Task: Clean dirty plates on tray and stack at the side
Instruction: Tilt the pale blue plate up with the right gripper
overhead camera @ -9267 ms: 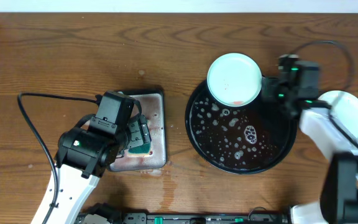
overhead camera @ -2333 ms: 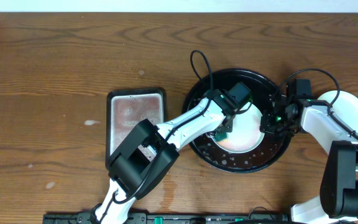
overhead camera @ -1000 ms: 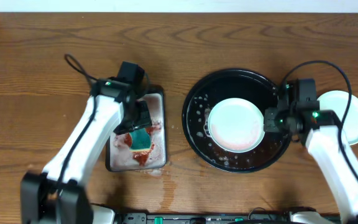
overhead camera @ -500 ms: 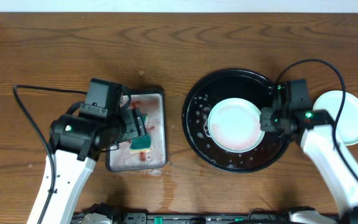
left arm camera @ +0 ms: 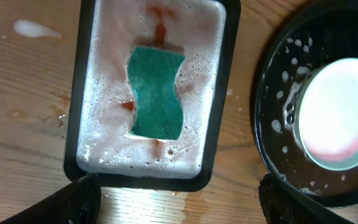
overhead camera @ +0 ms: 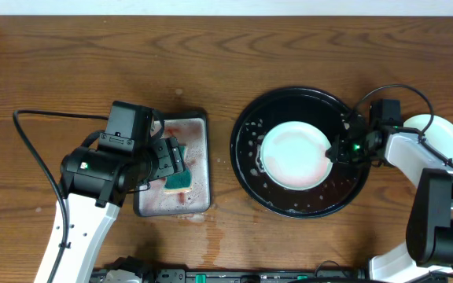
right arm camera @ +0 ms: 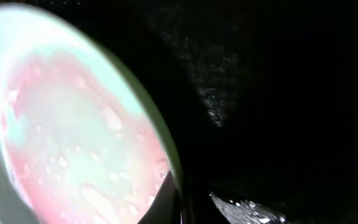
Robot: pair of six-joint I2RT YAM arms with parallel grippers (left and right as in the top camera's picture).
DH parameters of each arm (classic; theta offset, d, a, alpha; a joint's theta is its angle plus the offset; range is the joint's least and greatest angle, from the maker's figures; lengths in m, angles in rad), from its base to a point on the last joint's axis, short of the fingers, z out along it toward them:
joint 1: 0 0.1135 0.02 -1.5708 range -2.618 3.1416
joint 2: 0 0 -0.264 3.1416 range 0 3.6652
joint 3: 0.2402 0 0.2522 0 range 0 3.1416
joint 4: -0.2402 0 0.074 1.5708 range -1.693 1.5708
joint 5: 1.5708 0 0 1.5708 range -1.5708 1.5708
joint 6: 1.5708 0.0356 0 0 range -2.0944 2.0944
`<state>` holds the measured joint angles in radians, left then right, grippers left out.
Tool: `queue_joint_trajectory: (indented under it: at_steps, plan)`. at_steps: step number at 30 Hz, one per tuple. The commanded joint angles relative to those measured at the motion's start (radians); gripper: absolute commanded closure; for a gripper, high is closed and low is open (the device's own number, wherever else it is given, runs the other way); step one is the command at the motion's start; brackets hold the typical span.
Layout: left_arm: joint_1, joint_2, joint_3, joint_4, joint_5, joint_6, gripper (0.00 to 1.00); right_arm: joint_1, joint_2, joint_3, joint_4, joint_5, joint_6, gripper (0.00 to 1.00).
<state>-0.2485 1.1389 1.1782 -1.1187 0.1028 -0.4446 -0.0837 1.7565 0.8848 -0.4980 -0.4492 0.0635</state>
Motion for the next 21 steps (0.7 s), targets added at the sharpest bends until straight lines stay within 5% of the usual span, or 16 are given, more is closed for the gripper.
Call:
queue_joint_trajectory:
  at_steps: [1,11,21]
  plan:
    - [0.003,-0.001,0.005,-0.002,0.002,-0.004,0.18,0.018,0.024,0.003,0.011,0.036,0.031,0.99]
    - [0.003,-0.001,0.005,-0.002,0.002,-0.004,0.18,0.130,-0.304,0.005,-0.080,0.389,0.074,0.99]
    - [0.003,-0.001,0.005,-0.002,0.002,-0.004,0.18,0.591,-0.537,0.005,-0.110,1.220,0.108,0.99]
